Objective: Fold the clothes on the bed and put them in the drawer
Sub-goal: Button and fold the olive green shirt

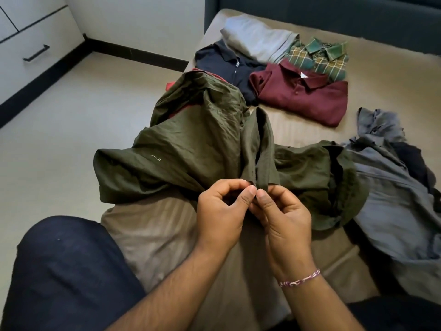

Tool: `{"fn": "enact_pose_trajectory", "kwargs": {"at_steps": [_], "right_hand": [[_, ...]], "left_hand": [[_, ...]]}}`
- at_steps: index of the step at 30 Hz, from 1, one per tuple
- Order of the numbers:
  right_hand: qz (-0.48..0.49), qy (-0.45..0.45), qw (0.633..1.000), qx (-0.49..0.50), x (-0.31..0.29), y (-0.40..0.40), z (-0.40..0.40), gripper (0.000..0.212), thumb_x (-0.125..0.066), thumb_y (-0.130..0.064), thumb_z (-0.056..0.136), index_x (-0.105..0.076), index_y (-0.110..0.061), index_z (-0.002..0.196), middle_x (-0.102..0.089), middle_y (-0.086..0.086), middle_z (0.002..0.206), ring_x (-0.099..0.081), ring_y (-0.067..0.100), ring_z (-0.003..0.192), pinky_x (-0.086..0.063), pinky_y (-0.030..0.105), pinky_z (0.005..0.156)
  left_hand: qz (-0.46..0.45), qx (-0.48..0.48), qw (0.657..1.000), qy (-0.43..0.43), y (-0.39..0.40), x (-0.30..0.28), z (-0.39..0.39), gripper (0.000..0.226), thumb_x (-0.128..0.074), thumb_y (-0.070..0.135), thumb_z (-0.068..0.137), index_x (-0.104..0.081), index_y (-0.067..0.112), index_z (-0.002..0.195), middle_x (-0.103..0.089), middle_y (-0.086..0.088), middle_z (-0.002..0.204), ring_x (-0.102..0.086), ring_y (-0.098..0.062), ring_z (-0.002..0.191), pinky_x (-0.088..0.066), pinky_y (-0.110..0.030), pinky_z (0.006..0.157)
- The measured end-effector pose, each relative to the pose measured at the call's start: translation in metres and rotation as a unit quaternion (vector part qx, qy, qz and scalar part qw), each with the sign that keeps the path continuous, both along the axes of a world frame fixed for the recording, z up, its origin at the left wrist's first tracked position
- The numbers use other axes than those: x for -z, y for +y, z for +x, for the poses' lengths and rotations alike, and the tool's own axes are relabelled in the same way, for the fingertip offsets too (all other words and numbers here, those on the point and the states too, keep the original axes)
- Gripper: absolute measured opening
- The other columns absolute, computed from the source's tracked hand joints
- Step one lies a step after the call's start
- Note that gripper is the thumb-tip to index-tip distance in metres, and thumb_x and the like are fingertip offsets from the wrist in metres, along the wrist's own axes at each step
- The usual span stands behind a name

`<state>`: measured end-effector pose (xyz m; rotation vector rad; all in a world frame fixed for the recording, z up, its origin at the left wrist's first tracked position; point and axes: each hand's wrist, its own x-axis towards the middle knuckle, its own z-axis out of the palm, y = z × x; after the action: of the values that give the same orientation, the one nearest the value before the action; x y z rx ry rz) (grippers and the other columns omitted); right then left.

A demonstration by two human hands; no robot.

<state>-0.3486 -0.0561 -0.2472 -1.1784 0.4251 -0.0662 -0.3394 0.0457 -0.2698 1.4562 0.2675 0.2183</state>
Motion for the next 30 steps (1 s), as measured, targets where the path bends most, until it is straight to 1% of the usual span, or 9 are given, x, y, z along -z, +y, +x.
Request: {"fn": "enact_pose_trajectory", "kwargs": {"at_steps": [5, 8, 11, 13, 15, 18, 20, 23, 30], "right_hand": [[-0.019, -0.010, 1.000, 0.001, 0.004, 0.002, 0.001, 0.008, -0.073, 0.001, 0.088, -0.071, -0.005, 0.092, -0.073, 0.013, 0.087, -0.074, 0.026, 0.087, -0.064, 0.038, 0.086], [-0.052, -0.021, 0.998, 0.027, 0.007, 0.002, 0.002, 0.011, -0.075, 0.003, 0.087, -0.072, -0.008, 0.090, -0.074, 0.016, 0.089, -0.074, 0.029, 0.086, -0.064, 0.041, 0.086], [-0.100, -0.060, 0.992, 0.049, 0.008, 0.000, 0.001, 0.015, -0.076, 0.002, 0.087, -0.074, -0.013, 0.088, -0.075, 0.007, 0.086, -0.074, 0.023, 0.084, -0.062, 0.031, 0.081], [-0.180, -0.111, 0.977, 0.035, 0.008, -0.001, 0.000, 0.020, -0.079, 0.002, 0.085, -0.076, -0.017, 0.087, -0.074, 0.002, 0.086, -0.070, 0.012, 0.084, -0.058, 0.024, 0.078], [-0.235, -0.150, 0.960, 0.018, 0.011, 0.000, 0.001, 0.022, -0.080, 0.004, 0.084, -0.076, -0.018, 0.086, -0.071, -0.002, 0.086, -0.067, 0.005, 0.083, -0.054, 0.019, 0.077], [-0.269, -0.174, 0.947, 0.020, 0.015, 0.000, 0.001, 0.025, -0.080, 0.004, 0.083, -0.076, -0.020, 0.087, -0.070, -0.007, 0.086, -0.066, 0.004, 0.083, -0.053, 0.019, 0.079], [-0.301, -0.190, 0.934, 0.024, 0.017, 0.000, -0.001, 0.023, -0.081, 0.005, 0.083, -0.076, -0.017, 0.089, -0.070, -0.010, 0.085, -0.066, 0.003, 0.083, -0.052, 0.017, 0.080], [-0.342, -0.204, 0.916, 0.044, 0.019, 0.003, -0.001, 0.020, -0.082, 0.004, 0.082, -0.075, -0.013, 0.089, -0.069, -0.004, 0.087, -0.066, 0.004, 0.082, -0.052, 0.017, 0.078], [-0.350, -0.192, 0.911, 0.102, 0.021, 0.003, 0.005, 0.024, -0.084, 0.004, 0.079, -0.071, -0.015, 0.084, -0.067, -0.004, 0.083, -0.063, 0.002, 0.078, -0.051, 0.017, 0.077]], "left_hand": [[0.020, -0.016, 1.000, 0.001, 0.002, 0.000, 0.002, 0.014, -0.084, 0.007, 0.085, -0.079, 0.019, 0.083, -0.077, -0.003, 0.085, -0.074, -0.009, 0.077, -0.055, -0.018, 0.069], [0.044, -0.034, 0.998, -0.008, 0.002, -0.002, 0.002, 0.012, -0.085, 0.007, 0.084, -0.078, 0.017, 0.080, -0.076, 0.000, 0.083, -0.073, -0.009, 0.075, -0.054, -0.018, 0.068], [0.057, -0.060, 0.997, -0.003, 0.003, 0.000, 0.001, 0.012, -0.087, 0.009, 0.082, -0.078, 0.017, 0.079, -0.075, 0.002, 0.081, -0.072, -0.010, 0.073, -0.054, -0.019, 0.066], [0.059, -0.070, 0.996, 0.001, 0.003, -0.001, 0.001, 0.013, -0.087, 0.009, 0.081, -0.077, 0.018, 0.077, -0.074, 0.003, 0.081, -0.071, -0.008, 0.073, -0.052, -0.017, 0.066], [0.067, -0.073, 0.995, 0.002, 0.002, -0.001, 0.000, 0.016, -0.087, 0.009, 0.081, -0.076, 0.020, 0.076, -0.073, 0.003, 0.082, -0.070, -0.006, 0.075, -0.051, -0.014, 0.067], [0.067, -0.069, 0.995, 0.004, 0.001, 0.000, -0.003, 0.018, -0.086, 0.008, 0.082, -0.076, 0.021, 0.075, -0.073, 0.003, 0.084, -0.070, -0.005, 0.079, -0.050, -0.012, 0.070], [0.040, -0.069, 0.997, 0.005, 0.002, 0.001, -0.003, 0.017, -0.085, 0.006, 0.083, -0.076, 0.019, 0.076, -0.073, 0.002, 0.084, -0.070, -0.004, 0.078, -0.050, -0.013, 0.070], [0.011, -0.069, 0.998, 0.001, 0.001, 0.002, -0.003, 0.014, -0.086, 0.006, 0.083, -0.078, 0.016, 0.077, -0.074, -0.001, 0.085, -0.071, -0.009, 0.080, -0.054, -0.020, 0.073], [-0.011, -0.069, 0.997, -0.016, -0.003, 0.002, -0.002, 0.015, -0.086, 0.005, 0.082, -0.079, 0.017, 0.077, -0.074, -0.003, 0.086, -0.072, -0.013, 0.081, -0.056, -0.024, 0.075]]}}
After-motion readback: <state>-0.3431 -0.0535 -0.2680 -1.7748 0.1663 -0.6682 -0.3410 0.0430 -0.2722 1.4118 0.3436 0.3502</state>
